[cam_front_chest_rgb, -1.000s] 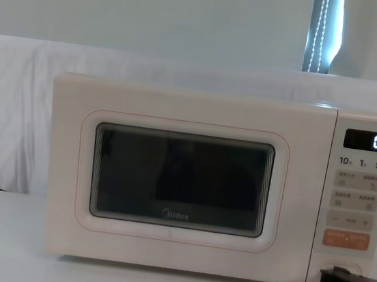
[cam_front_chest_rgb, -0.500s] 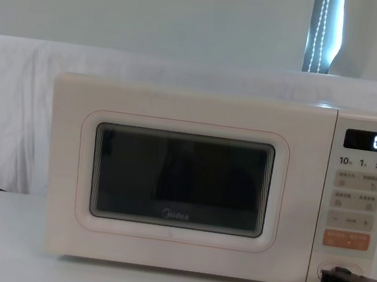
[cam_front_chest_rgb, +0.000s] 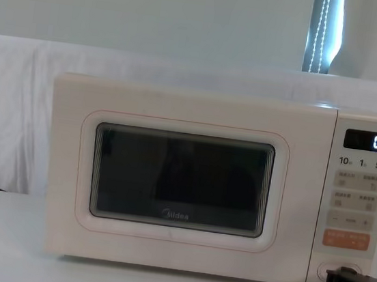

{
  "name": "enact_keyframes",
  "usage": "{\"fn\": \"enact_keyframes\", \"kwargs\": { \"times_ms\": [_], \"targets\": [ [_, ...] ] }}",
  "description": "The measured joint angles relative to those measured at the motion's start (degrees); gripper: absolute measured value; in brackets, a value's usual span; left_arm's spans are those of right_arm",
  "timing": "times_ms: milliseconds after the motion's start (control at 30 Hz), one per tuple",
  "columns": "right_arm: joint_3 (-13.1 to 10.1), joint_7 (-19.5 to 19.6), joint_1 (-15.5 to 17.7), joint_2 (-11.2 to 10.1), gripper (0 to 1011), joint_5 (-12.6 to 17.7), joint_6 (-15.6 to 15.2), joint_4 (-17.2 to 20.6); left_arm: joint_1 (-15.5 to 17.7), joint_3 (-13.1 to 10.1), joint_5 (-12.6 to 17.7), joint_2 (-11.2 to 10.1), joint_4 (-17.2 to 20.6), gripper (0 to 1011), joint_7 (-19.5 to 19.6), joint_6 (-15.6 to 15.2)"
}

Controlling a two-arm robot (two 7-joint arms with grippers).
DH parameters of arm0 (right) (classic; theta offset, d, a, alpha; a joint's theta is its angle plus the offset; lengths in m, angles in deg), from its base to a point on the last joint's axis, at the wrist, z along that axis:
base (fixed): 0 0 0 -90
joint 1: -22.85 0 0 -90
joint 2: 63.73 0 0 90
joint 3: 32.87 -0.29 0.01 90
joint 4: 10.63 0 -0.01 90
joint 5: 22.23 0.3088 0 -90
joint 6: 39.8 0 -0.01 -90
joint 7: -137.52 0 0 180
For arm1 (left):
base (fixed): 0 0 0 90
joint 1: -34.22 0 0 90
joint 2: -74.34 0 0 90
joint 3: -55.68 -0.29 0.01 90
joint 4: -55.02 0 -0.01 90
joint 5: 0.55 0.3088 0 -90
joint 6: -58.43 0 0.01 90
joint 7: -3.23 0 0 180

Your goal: Press the button to open the microwave door with one hand; close the microwave door with the other hand.

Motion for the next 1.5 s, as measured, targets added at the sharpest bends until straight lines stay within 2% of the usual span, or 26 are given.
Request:
{"fn": "enact_keyframes", "kwargs": {
  "times_ms": [833,1267,1500],
  "targets": [
    [-0.1,1.1,-2.0,0.6,0,-1.9,1.2,-3.0,0.0,0.0,0.0,0.0,0.0,1001,0.0,0.0],
    [-0.6,1.4,-5.7,0.7,0,-2.3,2.9,-8.3,0.0,0.0,0.0,0.0,0.0,1001,0.0,0.0],
    [-0.7,1.1,-6.2,0.5,0,-2.3,3.4,-9.2,0.0,0.0,0.0,0.0,0.0,1001,0.0,0.0]
  ]
}}
